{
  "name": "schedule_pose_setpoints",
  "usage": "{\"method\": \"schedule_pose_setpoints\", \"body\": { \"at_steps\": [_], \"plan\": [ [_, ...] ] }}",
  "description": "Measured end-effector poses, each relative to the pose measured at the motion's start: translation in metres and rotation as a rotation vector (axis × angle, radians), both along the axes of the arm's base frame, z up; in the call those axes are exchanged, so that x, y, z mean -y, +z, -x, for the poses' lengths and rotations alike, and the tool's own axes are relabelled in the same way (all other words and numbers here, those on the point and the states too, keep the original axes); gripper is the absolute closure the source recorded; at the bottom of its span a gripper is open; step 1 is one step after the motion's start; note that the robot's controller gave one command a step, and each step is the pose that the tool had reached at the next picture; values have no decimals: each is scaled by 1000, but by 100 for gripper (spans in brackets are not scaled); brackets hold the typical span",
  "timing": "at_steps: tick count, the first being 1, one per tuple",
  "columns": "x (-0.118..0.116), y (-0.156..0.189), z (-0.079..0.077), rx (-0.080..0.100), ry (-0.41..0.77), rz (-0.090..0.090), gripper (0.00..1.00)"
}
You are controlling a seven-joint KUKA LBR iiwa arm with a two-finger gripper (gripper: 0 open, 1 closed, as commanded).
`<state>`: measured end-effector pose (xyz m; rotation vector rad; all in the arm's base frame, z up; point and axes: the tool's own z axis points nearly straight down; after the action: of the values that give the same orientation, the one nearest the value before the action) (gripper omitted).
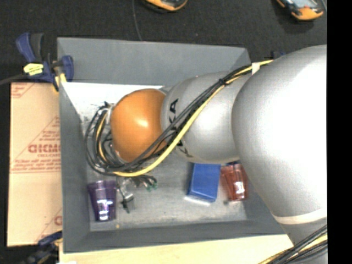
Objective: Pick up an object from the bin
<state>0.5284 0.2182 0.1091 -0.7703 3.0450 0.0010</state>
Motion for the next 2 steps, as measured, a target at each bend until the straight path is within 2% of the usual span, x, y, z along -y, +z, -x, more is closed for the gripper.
{"method": "schedule_pose_setpoints", "body": {
  "at_steps": [1, 2],
  "plan": [
    [-6, 1, 18, 1, 291, 0, 0],
    [-12, -34, 40, 26, 540, 5, 0]
  ]
}}
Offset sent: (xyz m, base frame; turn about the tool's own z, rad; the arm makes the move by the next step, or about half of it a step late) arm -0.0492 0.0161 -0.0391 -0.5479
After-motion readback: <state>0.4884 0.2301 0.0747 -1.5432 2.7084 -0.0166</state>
